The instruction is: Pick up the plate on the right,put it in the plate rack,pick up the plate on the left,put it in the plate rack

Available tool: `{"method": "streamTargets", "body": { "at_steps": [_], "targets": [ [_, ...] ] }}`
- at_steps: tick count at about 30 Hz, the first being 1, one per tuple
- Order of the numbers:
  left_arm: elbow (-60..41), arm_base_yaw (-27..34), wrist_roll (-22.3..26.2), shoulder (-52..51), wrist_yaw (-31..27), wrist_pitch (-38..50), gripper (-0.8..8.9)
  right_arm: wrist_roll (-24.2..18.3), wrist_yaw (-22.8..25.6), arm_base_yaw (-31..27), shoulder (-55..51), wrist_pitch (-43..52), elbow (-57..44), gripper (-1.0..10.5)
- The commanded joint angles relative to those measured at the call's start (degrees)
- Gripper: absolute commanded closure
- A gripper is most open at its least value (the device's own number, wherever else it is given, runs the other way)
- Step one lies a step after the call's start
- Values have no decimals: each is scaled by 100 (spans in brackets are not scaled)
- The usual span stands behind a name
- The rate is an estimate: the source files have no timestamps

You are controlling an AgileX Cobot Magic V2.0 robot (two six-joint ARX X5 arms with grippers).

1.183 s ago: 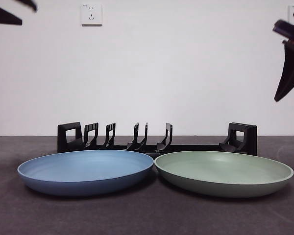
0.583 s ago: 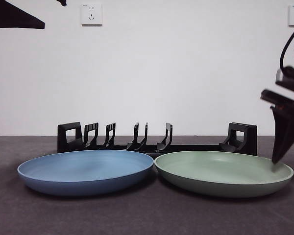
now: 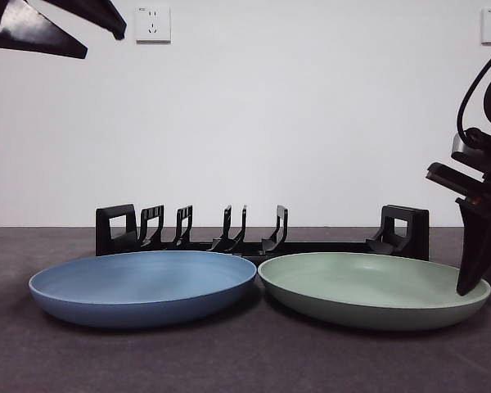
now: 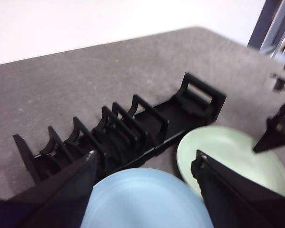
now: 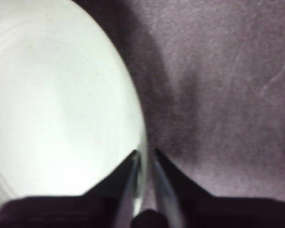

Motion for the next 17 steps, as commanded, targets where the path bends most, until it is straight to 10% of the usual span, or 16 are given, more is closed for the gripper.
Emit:
{"method": "streamTargets", "body": {
  "at_steps": [1, 17],
  "targets": [
    [7, -262, 684, 17, -153, -87, 473, 140, 33, 11, 33, 9, 0, 964],
    [920, -1801, 2223, 1056, -820, -754, 474, 485, -7, 42, -1558, -986, 284, 964]
  ]
}}
